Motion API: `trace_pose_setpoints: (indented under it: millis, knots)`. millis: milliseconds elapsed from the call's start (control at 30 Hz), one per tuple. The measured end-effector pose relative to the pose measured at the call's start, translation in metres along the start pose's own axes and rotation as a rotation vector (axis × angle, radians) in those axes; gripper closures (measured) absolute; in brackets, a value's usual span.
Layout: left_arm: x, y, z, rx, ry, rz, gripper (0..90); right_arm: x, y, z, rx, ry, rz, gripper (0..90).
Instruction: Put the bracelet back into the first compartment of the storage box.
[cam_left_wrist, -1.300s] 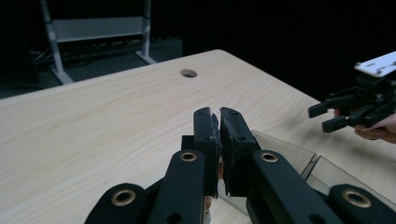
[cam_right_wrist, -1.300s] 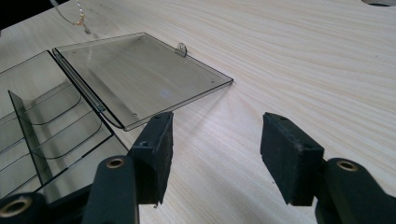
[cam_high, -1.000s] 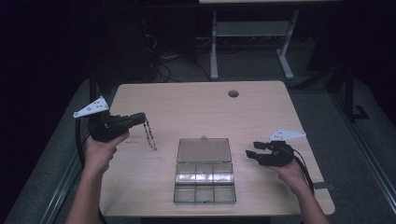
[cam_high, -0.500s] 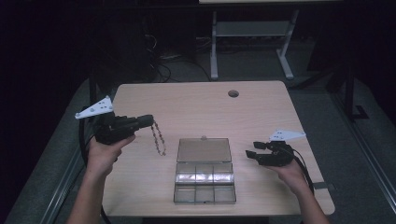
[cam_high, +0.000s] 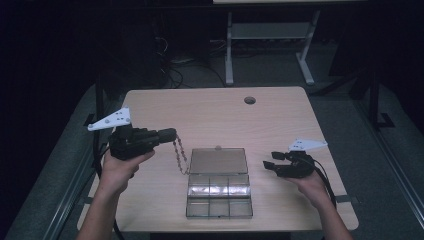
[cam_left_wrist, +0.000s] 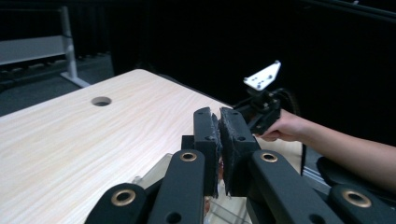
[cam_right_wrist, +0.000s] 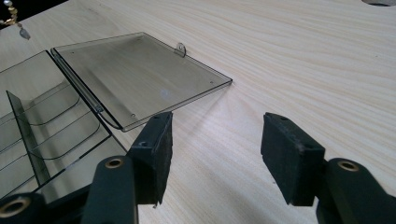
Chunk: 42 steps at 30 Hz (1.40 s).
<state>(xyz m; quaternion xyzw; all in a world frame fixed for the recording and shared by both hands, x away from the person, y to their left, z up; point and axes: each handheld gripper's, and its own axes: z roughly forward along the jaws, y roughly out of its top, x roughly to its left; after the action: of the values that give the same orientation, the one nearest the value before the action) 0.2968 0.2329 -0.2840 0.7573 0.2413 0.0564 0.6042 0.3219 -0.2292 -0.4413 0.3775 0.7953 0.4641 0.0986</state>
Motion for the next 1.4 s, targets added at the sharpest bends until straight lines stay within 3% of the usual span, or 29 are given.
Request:
trace_pose_setpoints:
  millis: [267,600,1400]
  knots:
    - [-0.009,-0.002,0.013,0.026,-0.038,0.006,85.9,0.000,0.000,0.000,0.000,0.000,-0.001,42.9]
    - [-0.007,-0.015,0.027,0.079,-0.063,-0.019,85.9,0.000,0.000,0.000,-0.001,0.000,-0.003,43.0]
    - [0.004,-0.054,0.050,0.225,-0.059,-0.075,85.9,-0.001,0.000,-0.001,0.000,-0.002,-0.005,43.0]
